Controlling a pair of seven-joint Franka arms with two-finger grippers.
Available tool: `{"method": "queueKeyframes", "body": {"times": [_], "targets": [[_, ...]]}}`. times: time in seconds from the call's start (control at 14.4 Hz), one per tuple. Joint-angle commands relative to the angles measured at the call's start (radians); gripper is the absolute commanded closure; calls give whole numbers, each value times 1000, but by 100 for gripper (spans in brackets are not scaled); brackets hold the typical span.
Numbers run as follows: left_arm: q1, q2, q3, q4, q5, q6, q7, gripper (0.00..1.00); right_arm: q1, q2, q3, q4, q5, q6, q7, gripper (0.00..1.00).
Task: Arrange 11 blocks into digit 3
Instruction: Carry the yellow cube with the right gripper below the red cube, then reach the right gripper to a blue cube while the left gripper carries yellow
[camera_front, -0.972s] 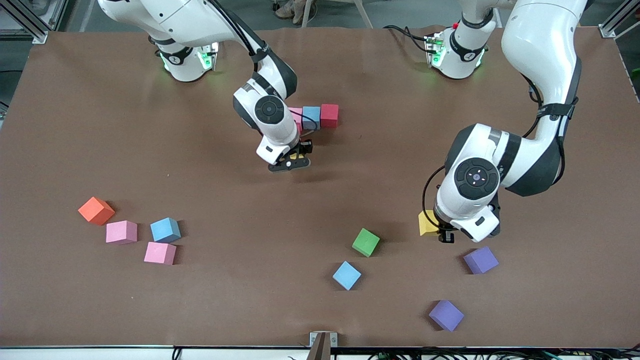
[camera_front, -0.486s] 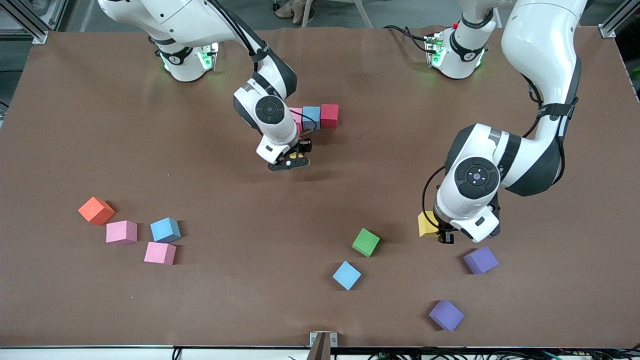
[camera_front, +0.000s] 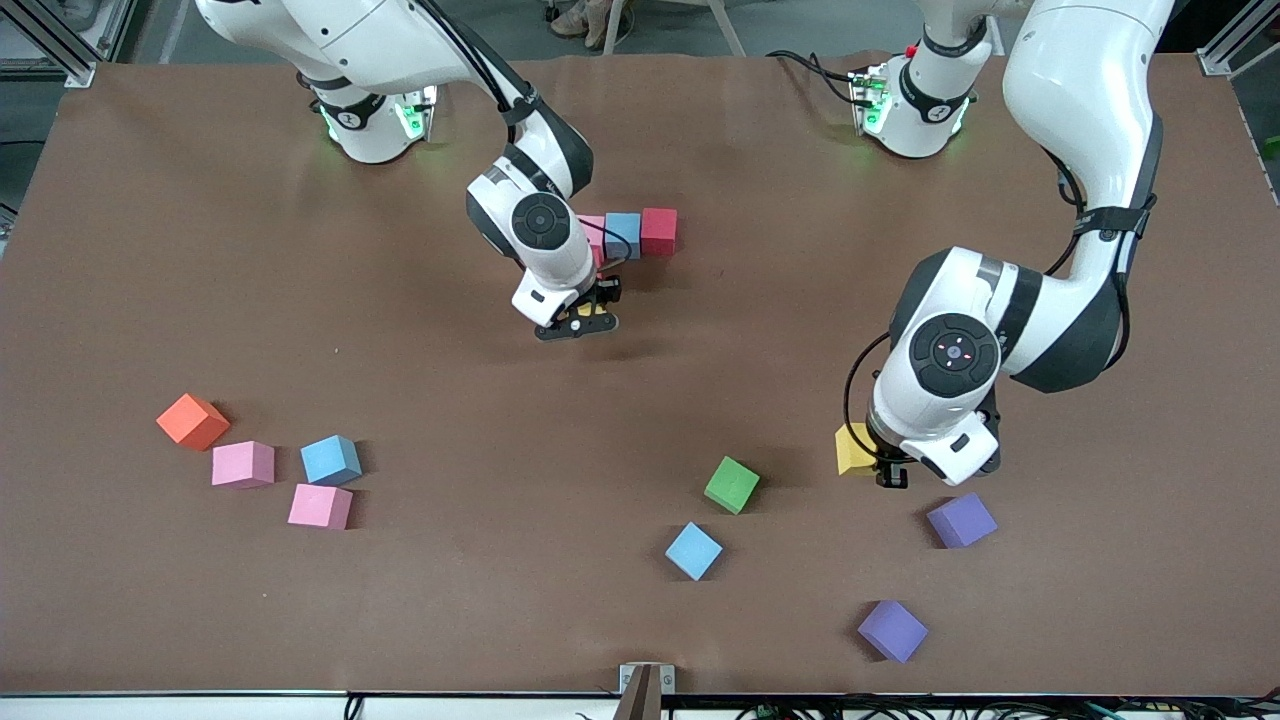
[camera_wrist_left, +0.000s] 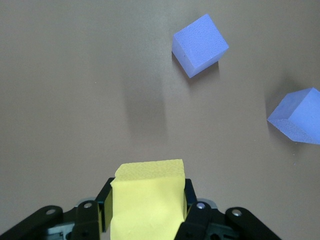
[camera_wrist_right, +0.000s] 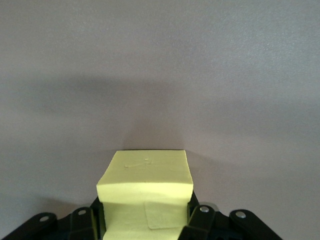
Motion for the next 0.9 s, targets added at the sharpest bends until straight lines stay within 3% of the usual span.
{"method": "queueKeyframes", "body": {"times": [0.0,0.62,0.69,0.76,0.83], "targets": [[-3,-7,1,-11,16,13,-21,78,11,-36,-3,-36,24,-1,-5,60],[-3,-7,1,-11,17,13,-21,78,17,-39,-3,-43,24,-1,-5,60],[-5,-7,1,-11,17,13,-21,78,17,-37,-3,-43,24,-1,-4,53],[-6,-7,1,-11,19,13,-21,78,17,-37,-3,-42,27,-1,14,1],[-9,-6,1,-12,19,13,-21,78,17,-37,-3,-39,27,-1,25,0]]}}
